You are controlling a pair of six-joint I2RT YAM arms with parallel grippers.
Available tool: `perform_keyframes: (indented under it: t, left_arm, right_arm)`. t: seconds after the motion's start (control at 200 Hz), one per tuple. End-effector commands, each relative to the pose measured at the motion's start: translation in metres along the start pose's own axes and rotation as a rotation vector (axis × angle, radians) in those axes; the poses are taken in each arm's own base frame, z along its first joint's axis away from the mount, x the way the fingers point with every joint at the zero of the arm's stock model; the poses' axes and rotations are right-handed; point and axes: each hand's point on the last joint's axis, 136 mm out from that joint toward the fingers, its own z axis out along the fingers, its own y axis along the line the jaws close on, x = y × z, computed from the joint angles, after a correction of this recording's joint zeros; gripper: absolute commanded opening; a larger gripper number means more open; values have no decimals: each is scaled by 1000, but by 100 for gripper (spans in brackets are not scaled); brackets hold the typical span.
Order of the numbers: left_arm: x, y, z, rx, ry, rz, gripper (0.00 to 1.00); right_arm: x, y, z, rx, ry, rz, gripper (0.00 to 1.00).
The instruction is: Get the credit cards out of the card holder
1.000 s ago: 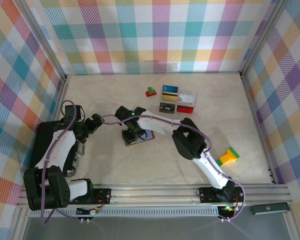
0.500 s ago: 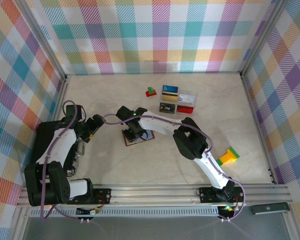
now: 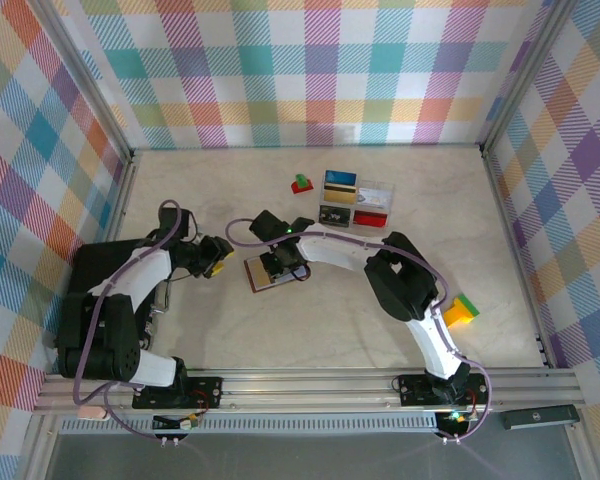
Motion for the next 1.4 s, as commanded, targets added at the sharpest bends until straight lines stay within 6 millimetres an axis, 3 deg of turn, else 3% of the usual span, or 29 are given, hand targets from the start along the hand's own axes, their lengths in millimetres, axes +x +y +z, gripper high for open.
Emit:
perform_keyframes:
  t: [0.0,0.225,0.335,0.565,0.81,1.055,1.28,1.395]
  left_arm:
    - [11,-9,13,32,49,-1,41]
    - [29,-19,42,-2,123,35,34]
    - [35,-19,53,-35,145,45,31]
    - [41,-14,70,-91,188,58,24]
    - [39,3,72,-185,189,102,19]
    - [39,2,75,-192,224,150,16]
    - [39,-15,70,-164,257,219,19]
    - [38,-22,65,-161,246,243,21]
  right_arm:
    - [-16,-19,-18,53,-92,106,26]
    - [-7,-53,-23,89,-95,256,29]
    - [-10,-58,-31,54,-118,290,30]
    - [-25,-32,-32,-213,-89,272,30]
    - [-25,-16,-11,-303,-2,256,29]
    - [6,-43,14,-210,94,370,28]
    - [32,-46,8,-221,145,484,28]
    - [24,-42,-6,-266,96,499,29]
